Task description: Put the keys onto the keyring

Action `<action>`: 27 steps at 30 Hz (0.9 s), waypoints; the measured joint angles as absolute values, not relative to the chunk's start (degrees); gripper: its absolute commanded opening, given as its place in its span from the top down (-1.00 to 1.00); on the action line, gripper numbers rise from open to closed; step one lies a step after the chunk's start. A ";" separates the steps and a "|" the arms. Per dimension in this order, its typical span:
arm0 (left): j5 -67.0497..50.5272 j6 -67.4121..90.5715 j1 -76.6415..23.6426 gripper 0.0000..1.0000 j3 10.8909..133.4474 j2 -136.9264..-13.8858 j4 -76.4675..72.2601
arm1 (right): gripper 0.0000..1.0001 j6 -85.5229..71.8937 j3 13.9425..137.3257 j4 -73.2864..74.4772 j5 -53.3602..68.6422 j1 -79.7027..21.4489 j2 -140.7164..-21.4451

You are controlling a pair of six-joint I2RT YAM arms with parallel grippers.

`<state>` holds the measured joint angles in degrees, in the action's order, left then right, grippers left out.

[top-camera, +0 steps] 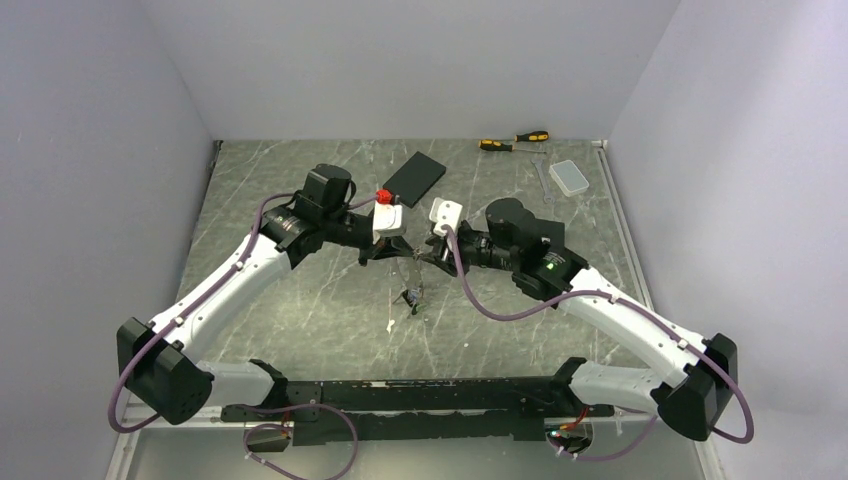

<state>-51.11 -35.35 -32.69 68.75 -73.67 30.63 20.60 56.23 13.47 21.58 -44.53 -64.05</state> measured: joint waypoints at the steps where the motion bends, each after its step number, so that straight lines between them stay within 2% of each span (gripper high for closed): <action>1: -51.20 -35.38 -32.67 1.00 68.75 -73.67 30.65 | 0.25 20.60 56.53 13.45 21.78 -44.56 -64.10; 9: -51.46 -35.31 -32.42 1.00 68.77 -73.67 30.59 | 0.47 20.82 57.34 13.50 24.29 -44.53 -64.51; 13: -51.75 -35.14 -32.36 1.00 68.75 -73.67 30.26 | 0.49 20.84 57.36 13.50 24.93 -44.53 -65.28; 18: -52.36 -34.83 -32.32 1.00 68.77 -73.67 29.71 | 0.68 20.97 57.36 13.52 25.74 -44.53 -65.69; 23: -52.66 -34.65 -32.21 1.00 68.75 -73.67 29.56 | 0.96 21.26 57.39 13.54 26.09 -44.56 -65.80; 27: -52.66 -34.41 -32.10 1.00 68.75 -73.67 29.47 | 0.96 21.43 57.60 13.72 26.09 -44.53 -65.89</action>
<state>-52.66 -34.41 -32.10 68.75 -73.67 29.47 21.43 57.60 13.72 26.09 -44.53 -65.89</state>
